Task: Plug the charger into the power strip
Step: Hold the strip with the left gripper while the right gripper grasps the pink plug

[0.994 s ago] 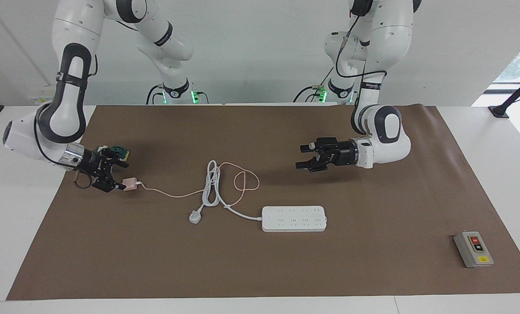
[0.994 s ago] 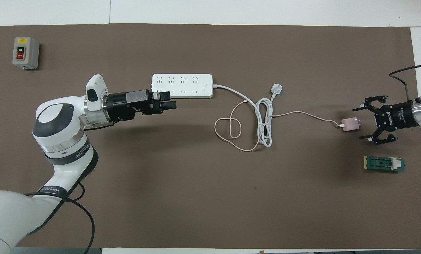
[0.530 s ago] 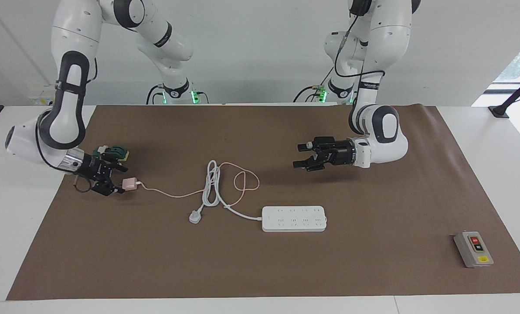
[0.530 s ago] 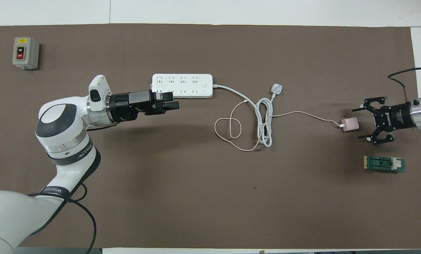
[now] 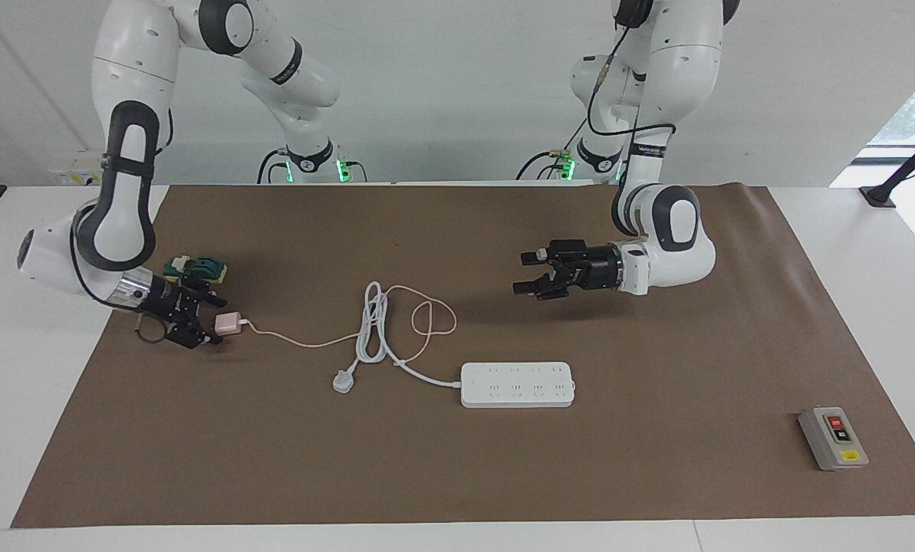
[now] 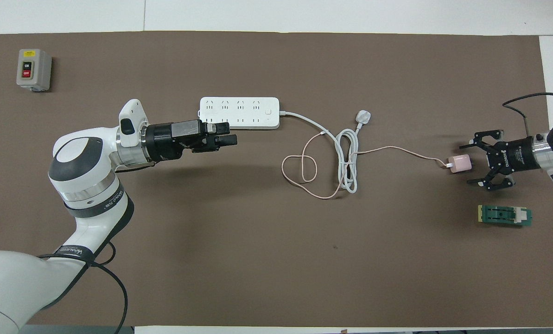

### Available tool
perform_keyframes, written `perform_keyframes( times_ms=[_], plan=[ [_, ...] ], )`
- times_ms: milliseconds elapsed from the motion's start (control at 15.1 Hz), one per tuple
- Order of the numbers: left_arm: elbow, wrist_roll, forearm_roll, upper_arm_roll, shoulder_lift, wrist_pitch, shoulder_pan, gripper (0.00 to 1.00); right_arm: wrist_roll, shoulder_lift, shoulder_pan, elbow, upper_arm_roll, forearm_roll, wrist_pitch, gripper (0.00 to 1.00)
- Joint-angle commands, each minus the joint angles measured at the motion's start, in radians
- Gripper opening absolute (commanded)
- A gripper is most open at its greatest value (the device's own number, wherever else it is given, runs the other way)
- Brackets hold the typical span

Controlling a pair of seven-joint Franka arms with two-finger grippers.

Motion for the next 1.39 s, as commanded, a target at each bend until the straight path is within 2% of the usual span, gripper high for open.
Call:
perform_keyframes(
  times_ms=[0, 265, 331, 464, 662, 861, 1192, 1325],
  plan=[
    [-0.012, -0.025, -0.023, 0.009, -0.005, -0.001, -0.011, 1.0, -0.038, 0.0, -0.015, -0.009, 0.009, 0.023, 0.015, 0.84],
    [-0.01, -0.027, -0.023, 0.009, -0.005, -0.005, -0.011, 1.0, -0.035, 0.0, -0.015, -0.003, 0.011, 0.023, -0.001, 0.08],
    [-0.01, -0.027, -0.023, 0.009, -0.005, -0.003, -0.011, 1.0, -0.031, -0.001, -0.015, 0.001, 0.011, 0.038, -0.007, 0.0],
    [-0.009, -0.025, -0.023, 0.009, -0.005, -0.001, -0.011, 1.0, -0.021, -0.006, -0.013, 0.016, 0.009, 0.078, -0.051, 0.0],
    [-0.006, -0.027, -0.023, 0.011, -0.003, 0.0, -0.011, 1.0, 0.055, -0.015, -0.011, 0.094, 0.008, 0.075, -0.16, 0.0],
    [-0.004, -0.025, -0.023, 0.011, -0.003, -0.001, -0.009, 1.0, 0.135, -0.081, 0.01, 0.103, 0.015, 0.074, -0.221, 0.0],
    [-0.007, -0.023, -0.023, 0.011, -0.005, -0.015, 0.003, 1.0, 0.4, -0.236, 0.151, 0.106, 0.02, 0.068, -0.252, 0.0],
    [-0.009, -0.023, -0.023, 0.014, -0.006, -0.027, 0.006, 1.0, 0.434, -0.237, 0.231, 0.108, 0.02, 0.075, -0.237, 0.0]
  ],
)
